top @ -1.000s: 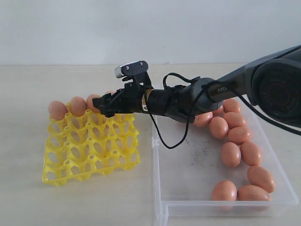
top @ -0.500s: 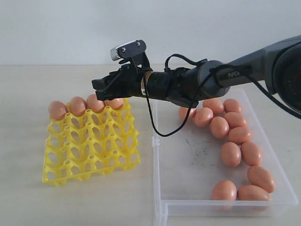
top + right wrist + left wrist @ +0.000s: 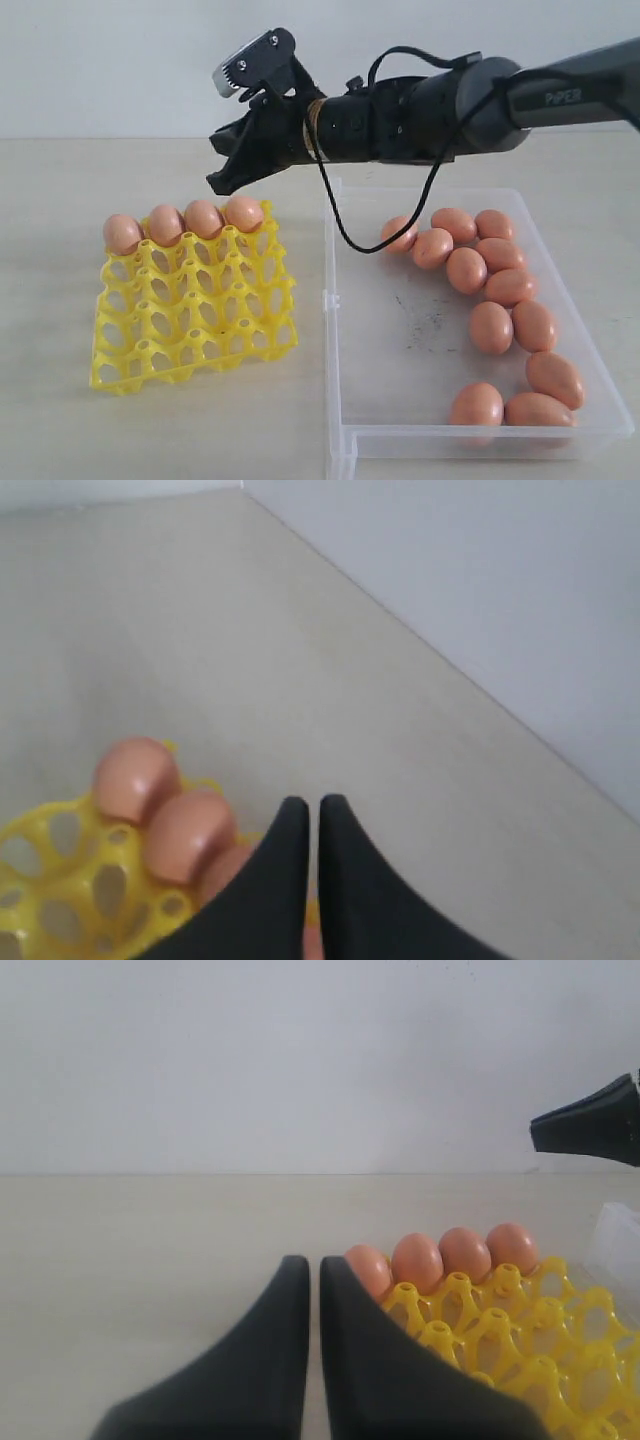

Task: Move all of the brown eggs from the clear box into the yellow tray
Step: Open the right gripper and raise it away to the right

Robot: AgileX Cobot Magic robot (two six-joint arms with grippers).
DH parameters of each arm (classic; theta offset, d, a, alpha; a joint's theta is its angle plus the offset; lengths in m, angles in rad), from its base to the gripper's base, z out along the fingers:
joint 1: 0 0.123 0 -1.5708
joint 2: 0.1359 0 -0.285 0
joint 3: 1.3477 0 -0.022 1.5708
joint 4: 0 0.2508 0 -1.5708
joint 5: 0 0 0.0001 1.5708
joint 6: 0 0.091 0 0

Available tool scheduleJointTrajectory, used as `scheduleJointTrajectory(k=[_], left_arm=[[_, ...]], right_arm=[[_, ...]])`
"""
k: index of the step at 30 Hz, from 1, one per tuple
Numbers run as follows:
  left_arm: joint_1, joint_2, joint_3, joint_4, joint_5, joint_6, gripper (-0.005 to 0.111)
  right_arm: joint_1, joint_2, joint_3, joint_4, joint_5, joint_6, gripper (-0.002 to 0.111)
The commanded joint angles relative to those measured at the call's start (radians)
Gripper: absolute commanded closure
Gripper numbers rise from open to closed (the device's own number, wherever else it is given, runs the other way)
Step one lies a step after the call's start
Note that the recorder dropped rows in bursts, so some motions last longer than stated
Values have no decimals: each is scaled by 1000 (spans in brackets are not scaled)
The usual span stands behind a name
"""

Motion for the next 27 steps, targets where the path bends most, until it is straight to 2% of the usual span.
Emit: scheduleJointTrajectory(k=[1,5,8,11,15,27], left_arm=[[-5,3,4,-5,-8,5,103],[-5,3,4,-5,-8,5,103],[-5,3,4,-5,-8,5,103],[-5,3,4,-5,-8,5,103],[-5,3,4,-5,-8,5,103],[-5,3,4,-5,-8,5,103]], right_arm=[[38,-98,65,-125,362,1,109],[68,-158,131,-136,704,-106,109],[71,-208,188,-149,837,-116,109],[69,-265,239,-151,926,-11,109],[69,-351,315,-161,951,88,109],[69,-522,491,-147,924,120,109]])
